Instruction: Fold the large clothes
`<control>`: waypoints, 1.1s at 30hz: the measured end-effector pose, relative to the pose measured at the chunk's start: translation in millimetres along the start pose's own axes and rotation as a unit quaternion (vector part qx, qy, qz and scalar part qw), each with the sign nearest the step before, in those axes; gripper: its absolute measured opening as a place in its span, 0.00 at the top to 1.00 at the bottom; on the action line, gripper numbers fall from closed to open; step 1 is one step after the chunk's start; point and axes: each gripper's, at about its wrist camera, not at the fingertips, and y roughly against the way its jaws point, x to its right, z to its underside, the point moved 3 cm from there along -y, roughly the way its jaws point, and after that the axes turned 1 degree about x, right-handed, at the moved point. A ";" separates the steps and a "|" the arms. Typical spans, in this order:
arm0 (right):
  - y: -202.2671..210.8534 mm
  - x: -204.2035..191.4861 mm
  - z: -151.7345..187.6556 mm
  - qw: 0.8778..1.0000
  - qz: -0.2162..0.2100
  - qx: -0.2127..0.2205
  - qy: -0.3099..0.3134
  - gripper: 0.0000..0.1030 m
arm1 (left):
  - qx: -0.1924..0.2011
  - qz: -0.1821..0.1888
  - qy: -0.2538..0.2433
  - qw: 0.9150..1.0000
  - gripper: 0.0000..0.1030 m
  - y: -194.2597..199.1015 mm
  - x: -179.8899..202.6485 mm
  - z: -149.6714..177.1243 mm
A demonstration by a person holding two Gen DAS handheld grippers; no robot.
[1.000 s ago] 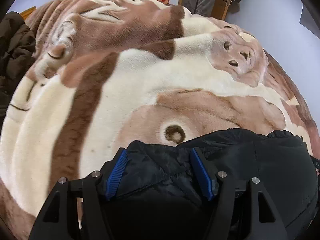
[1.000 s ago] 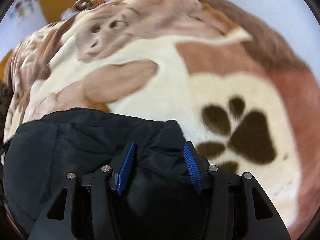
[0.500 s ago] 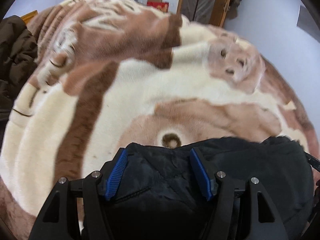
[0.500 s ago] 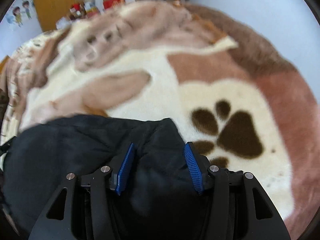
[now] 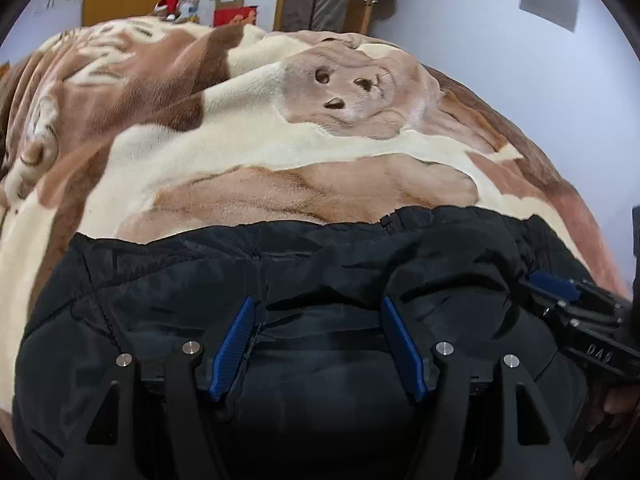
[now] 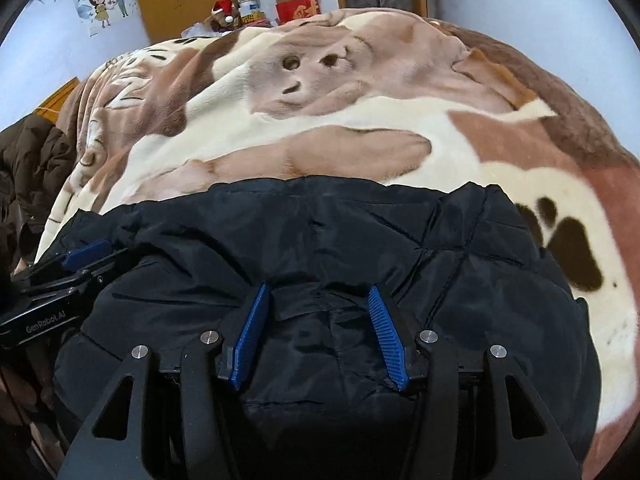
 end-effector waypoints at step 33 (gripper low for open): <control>84.4 49.9 73.3 0.997 0.075 0.006 0.002 0.49 | 0.005 -0.026 0.001 1.000 0.35 71.6 -11.3 62.7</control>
